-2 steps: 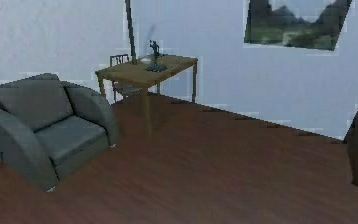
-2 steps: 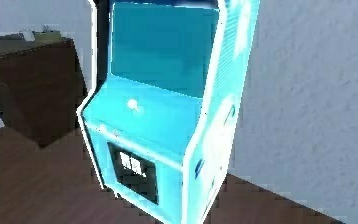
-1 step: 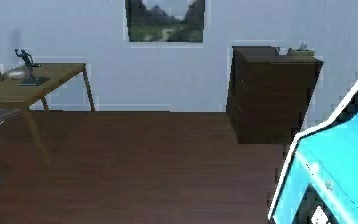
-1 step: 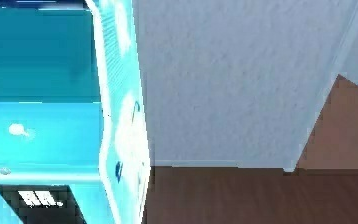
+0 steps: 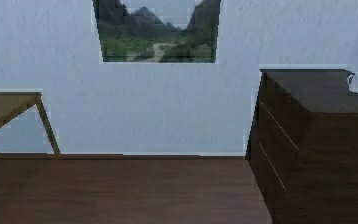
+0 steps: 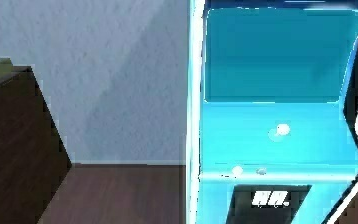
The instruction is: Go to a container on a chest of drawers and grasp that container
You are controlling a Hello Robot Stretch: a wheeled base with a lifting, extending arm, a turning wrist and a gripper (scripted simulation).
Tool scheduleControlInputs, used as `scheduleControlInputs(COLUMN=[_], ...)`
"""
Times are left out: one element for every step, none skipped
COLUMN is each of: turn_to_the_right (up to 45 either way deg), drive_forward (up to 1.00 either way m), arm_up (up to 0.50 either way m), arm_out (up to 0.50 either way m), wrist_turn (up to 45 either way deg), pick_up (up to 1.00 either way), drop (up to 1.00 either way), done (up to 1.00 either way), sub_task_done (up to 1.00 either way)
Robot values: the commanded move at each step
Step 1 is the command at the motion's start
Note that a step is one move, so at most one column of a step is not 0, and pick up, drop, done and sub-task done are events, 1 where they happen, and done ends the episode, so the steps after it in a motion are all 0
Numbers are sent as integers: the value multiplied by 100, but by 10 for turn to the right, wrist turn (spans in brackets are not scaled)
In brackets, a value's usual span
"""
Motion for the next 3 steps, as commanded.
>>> scheduleControlInputs(turn_to_the_right=[120,0,330], drive_forward=[0,15,0], arm_up=[0,0,0], arm_out=[0,0,0], wrist_turn=[0,0,0], pick_up=[0,0,0], drop=[0,0,0], done=[0,0,0], sub_task_done=[0,0,0])
